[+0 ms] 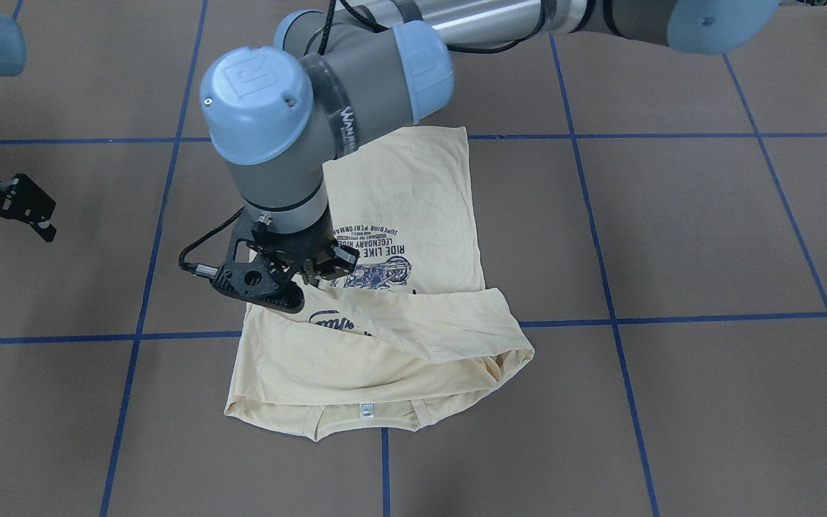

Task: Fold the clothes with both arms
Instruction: 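Carry the sleeve across the shirt body with the left gripper, then release the sleeve and move both grippers to the hem corners nearest the robot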

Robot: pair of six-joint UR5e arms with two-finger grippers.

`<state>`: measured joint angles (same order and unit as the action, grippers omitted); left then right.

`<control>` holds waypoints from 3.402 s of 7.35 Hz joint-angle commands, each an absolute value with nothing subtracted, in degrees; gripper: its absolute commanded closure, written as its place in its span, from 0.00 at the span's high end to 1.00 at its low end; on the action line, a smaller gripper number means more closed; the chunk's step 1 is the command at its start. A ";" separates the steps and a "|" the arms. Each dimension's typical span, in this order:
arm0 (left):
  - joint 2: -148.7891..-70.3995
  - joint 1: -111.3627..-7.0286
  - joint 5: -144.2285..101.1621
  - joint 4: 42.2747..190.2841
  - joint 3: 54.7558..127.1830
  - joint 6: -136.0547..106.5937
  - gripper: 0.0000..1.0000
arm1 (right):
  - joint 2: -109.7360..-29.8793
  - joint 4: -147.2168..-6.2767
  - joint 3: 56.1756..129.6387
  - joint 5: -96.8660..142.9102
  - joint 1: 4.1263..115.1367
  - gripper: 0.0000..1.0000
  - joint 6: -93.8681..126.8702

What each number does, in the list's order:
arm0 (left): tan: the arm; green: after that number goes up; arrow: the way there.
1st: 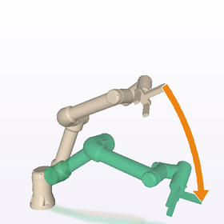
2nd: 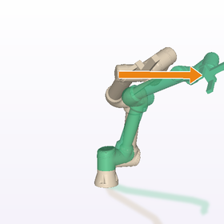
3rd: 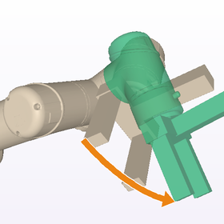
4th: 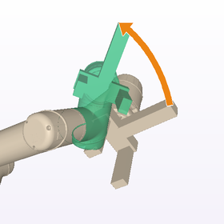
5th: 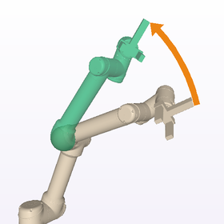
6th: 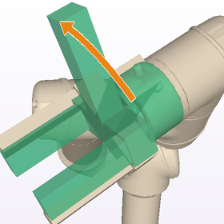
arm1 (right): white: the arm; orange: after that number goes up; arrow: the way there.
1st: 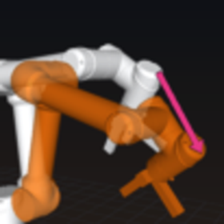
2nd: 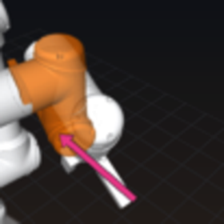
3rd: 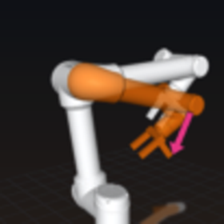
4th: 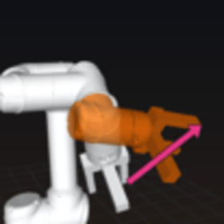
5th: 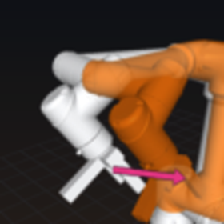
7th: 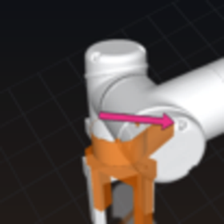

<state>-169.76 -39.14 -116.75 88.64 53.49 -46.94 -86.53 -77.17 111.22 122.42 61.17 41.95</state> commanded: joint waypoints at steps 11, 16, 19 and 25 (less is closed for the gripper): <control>-122.84 -34.89 -111.53 92.02 106.82 -43.42 1.00 | -83.14 -77.08 122.06 106.99 37.40 1.00 78.35; -103.04 -24.57 -106.56 102.95 118.30 -60.92 1.00 | -84.55 -78.40 125.59 85.53 13.55 1.00 92.72; -100.98 -13.48 -100.66 107.58 117.34 -77.74 0.97 | -84.46 -78.49 125.51 85.43 13.36 1.00 92.72; -104.77 -9.84 -99.84 107.67 112.77 -83.59 0.41 | -84.46 -78.49 125.51 85.25 13.36 1.00 92.72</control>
<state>-104.60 -9.90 -99.84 107.65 113.06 -83.70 -84.46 -78.49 125.51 85.32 13.36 92.72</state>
